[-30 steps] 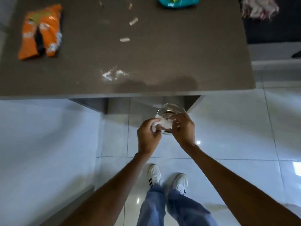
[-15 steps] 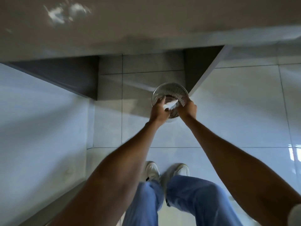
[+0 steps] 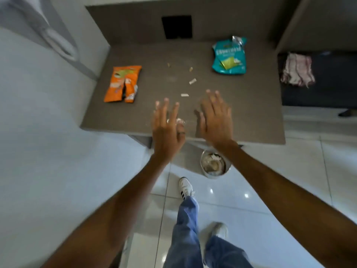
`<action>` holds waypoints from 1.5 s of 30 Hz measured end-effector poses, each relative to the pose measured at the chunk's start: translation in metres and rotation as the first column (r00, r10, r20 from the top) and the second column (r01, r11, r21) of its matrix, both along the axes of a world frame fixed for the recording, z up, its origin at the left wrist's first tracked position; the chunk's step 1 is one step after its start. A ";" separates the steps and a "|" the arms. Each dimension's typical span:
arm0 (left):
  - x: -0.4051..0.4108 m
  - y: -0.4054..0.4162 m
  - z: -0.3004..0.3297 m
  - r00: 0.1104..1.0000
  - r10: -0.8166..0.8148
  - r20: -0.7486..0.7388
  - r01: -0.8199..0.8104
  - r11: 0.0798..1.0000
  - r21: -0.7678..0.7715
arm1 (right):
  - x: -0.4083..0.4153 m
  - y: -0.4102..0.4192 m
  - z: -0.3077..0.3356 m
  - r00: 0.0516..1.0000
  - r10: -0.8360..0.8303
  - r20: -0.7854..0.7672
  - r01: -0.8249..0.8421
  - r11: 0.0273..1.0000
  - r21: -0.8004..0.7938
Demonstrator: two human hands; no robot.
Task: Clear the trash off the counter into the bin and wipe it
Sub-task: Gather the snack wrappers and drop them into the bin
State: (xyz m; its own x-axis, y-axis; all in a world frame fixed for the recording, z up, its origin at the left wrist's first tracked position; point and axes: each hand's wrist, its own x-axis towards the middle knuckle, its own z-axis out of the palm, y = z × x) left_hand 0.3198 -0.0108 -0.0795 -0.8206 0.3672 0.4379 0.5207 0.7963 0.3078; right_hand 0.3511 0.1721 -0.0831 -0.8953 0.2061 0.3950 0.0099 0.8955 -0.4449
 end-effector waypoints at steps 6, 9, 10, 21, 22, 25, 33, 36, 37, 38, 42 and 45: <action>-0.154 -0.035 0.020 0.881 0.433 0.192 -0.362 0.876 -0.320 | -0.134 0.036 0.015 0.917 -0.247 0.312 0.241 0.969 0.058; -0.211 -0.047 0.004 0.796 0.545 0.263 -0.455 0.826 -0.333 | -0.177 0.057 0.001 0.863 -0.333 0.381 0.323 0.942 0.092; -0.226 -0.050 -0.001 0.749 0.591 0.300 -0.500 0.800 -0.330 | -0.187 0.064 -0.003 0.847 -0.362 0.389 0.355 0.930 0.092; -0.225 -0.026 0.002 0.731 0.505 0.459 -0.629 0.759 0.168 | -0.184 0.101 0.001 0.830 -0.491 0.265 0.540 0.827 -0.156; -0.206 -0.013 0.014 0.772 0.466 0.432 -0.600 0.759 0.252 | -0.167 0.092 0.011 0.864 -0.471 0.180 0.501 0.841 -0.204; -0.132 0.022 0.044 0.884 0.344 0.315 -0.460 0.755 0.467 | -0.100 0.047 0.035 0.941 -0.330 -0.075 0.286 0.895 -0.341; 0.128 0.042 0.015 0.839 -0.142 0.526 -0.355 0.590 0.725 | 0.129 -0.060 0.002 0.989 0.103 -0.109 -0.149 0.741 -0.655; 0.176 0.039 -0.029 0.509 -0.297 0.808 -0.591 0.563 0.578 | 0.182 -0.056 -0.051 0.986 0.127 0.105 0.002 0.628 -0.779; 0.179 0.045 -0.047 0.406 -0.333 0.851 -0.656 0.542 0.525 | 0.188 -0.050 -0.073 0.970 0.131 0.205 0.093 0.579 -0.810; 0.177 0.053 -0.068 0.327 -0.359 0.874 -0.699 0.531 0.479 | 0.189 -0.043 -0.098 0.946 0.125 0.298 0.187 0.540 -0.820; 0.136 0.098 -0.189 0.165 -0.420 0.892 -0.726 0.561 0.398 | 0.147 -0.007 -0.210 0.846 0.057 0.529 0.465 0.407 -0.787; 0.098 0.133 -0.292 0.035 -0.405 0.914 -0.755 0.589 0.290 | 0.097 0.017 -0.305 0.749 0.027 0.662 0.644 0.205 -0.737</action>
State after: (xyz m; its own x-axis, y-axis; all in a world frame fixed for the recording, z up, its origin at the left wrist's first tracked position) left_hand 0.4176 0.1219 -0.3711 -0.5929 0.2418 -0.7682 -0.7843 0.0429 0.6188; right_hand 0.4482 0.1896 -0.3883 -0.5989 0.4047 -0.6910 0.6534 -0.2519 -0.7138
